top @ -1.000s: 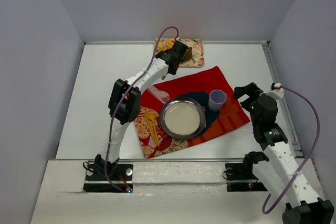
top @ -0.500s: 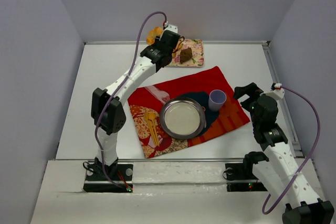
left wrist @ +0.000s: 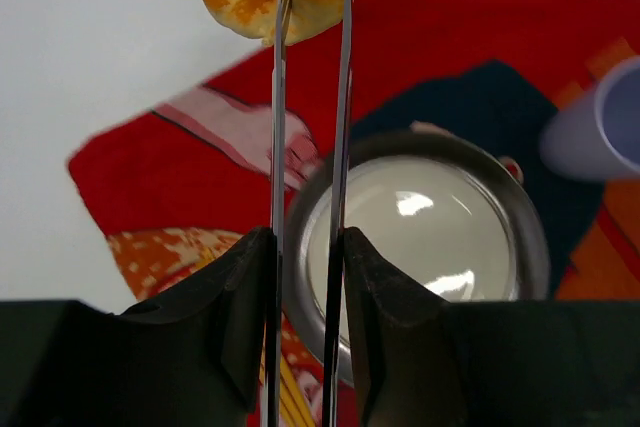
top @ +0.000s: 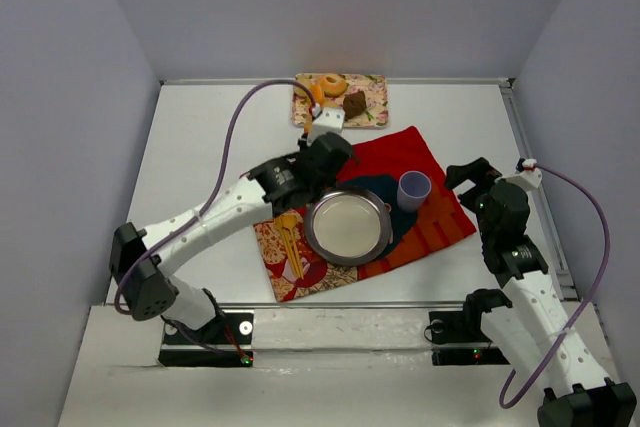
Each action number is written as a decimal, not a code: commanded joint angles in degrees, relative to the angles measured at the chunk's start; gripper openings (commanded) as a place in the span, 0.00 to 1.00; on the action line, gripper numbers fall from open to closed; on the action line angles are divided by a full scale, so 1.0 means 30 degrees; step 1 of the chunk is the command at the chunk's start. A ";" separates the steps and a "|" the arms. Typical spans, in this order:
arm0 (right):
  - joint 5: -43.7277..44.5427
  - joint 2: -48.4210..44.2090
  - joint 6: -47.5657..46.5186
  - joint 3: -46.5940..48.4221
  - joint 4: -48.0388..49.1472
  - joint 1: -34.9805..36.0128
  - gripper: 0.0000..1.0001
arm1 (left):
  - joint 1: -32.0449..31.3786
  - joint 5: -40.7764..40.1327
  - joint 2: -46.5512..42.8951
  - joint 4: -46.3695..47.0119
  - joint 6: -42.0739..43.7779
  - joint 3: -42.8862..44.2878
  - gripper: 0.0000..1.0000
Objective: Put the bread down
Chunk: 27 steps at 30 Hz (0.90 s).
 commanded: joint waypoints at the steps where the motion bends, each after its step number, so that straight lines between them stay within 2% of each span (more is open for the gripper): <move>1: 0.0145 0.0065 -0.0406 -0.0035 0.1317 -0.0060 1.00 | -0.4149 -0.1580 -0.3320 -0.1319 -0.6402 -0.2884 0.06; 2: 0.0087 0.0211 -0.0406 -0.0005 0.1317 -0.0060 1.00 | -0.5694 -0.1433 -0.3585 -0.1988 -0.7976 -0.3819 0.06; 3: -0.0117 0.0241 -0.0435 0.0024 0.1288 -0.0060 1.00 | -0.6377 -0.1228 -0.3790 -0.2401 -0.9036 -0.4496 0.06; 6: -0.0440 0.0242 -0.0348 0.0024 0.1317 -0.0060 1.00 | -0.8280 0.0528 -0.3444 -0.2930 -1.0009 -0.5145 0.06; 7: -0.0644 0.0242 -0.0376 -0.0005 0.1317 -0.0060 1.00 | -0.8549 0.1199 -0.3180 -0.3571 -1.0565 -0.5350 0.06; 10: -0.0646 -0.0079 -0.0406 -0.0151 0.1317 -0.0060 1.00 | -0.9485 0.0768 -0.1866 -0.6260 -1.2177 -0.4857 0.06; 14: -0.0559 -0.0753 -0.0435 -0.0298 0.1288 -0.0060 1.00 | -1.0162 0.0151 -0.0221 -0.7473 -1.2739 -0.3714 0.06; 15: -0.0559 -0.0841 -0.0464 -0.0356 0.1288 -0.0060 1.00 | -1.0279 0.0209 0.0362 -0.7502 -1.2332 -0.3479 0.19; 18: -0.0471 -0.1223 -0.0435 -0.0445 0.1288 -0.0060 1.00 | -1.0719 -0.0229 0.1214 -0.8204 -1.2123 -0.2308 0.44; 20: -0.0412 -0.1369 -0.0464 -0.0503 0.1288 -0.0060 1.00 | -1.0807 -0.0405 0.1392 -0.8614 -1.2094 -0.1780 0.51; 21: -0.0441 -0.1341 -0.0464 -0.0532 0.1259 -0.0060 1.00 | -1.0808 -0.0348 0.1422 -0.8645 -1.2065 -0.1691 0.58; 27: -0.0353 -0.1020 -0.0435 -0.0416 0.1288 -0.0060 1.00 | -1.0808 -0.0581 0.1306 -0.9143 -1.1567 -0.0460 0.66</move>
